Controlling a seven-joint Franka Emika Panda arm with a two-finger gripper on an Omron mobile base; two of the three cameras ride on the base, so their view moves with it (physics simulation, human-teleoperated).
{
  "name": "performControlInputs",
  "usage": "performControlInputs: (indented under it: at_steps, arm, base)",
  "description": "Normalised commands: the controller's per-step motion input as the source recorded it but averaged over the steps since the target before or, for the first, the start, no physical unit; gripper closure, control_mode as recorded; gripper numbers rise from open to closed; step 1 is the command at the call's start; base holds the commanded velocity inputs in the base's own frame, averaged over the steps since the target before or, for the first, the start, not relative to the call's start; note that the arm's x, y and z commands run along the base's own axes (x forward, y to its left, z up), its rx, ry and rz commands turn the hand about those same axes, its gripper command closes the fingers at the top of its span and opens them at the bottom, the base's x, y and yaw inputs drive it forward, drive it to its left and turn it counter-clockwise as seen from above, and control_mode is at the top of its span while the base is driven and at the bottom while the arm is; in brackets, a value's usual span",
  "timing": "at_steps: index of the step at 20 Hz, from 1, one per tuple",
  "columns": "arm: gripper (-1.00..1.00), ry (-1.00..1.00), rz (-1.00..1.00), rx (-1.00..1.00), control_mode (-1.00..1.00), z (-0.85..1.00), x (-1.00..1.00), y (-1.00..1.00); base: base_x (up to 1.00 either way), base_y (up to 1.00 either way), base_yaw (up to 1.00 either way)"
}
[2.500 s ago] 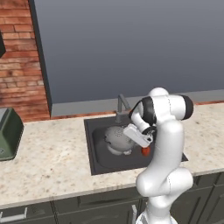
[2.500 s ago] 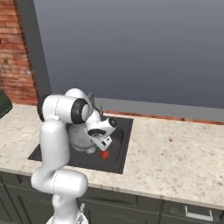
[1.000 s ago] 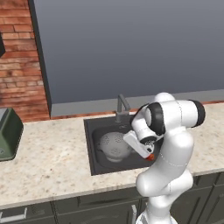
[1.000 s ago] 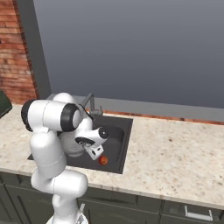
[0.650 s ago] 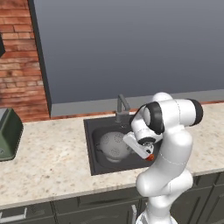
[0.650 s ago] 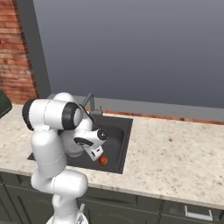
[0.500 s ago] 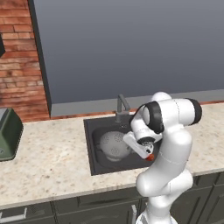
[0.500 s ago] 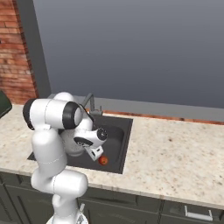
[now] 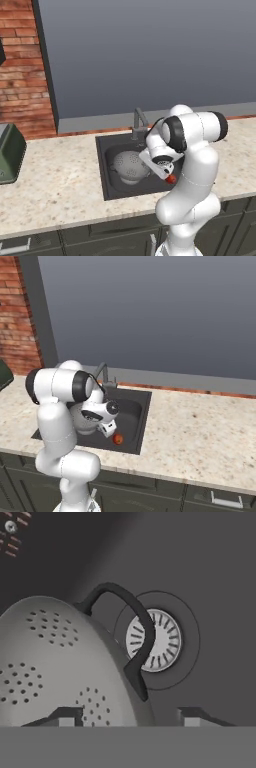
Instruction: Pick the strainer and colander and place them in the sink. Then turn on the water.
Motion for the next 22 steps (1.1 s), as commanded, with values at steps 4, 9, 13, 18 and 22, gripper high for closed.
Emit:
performControlInputs:
  at_steps: [4,9,13,18,22]
  arm:
    - [-1.0,-0.04,-0.06,0.0,-1.0,0.04,-0.03,-0.11]
    - [-1.0,-0.08,-0.05,0.0,-1.0,0.23,-0.19,-0.54]
    - [-1.0,-0.1,-0.04,0.0,-1.0,0.31,-0.3,-0.52]
    - [-1.0,-0.01,-0.01,0.0,-1.0,0.8,-0.01,-0.2]
    - [-1.0,0.03,-0.01,0.0,-1.0,1.0,0.0,-0.01]
  base:
    - [0.0,0.0,0.0]
    - [0.0,0.0,0.0]
    - [0.0,0.0,0.0]
    - [0.0,0.0,0.0]
    - [0.0,0.0,0.0]
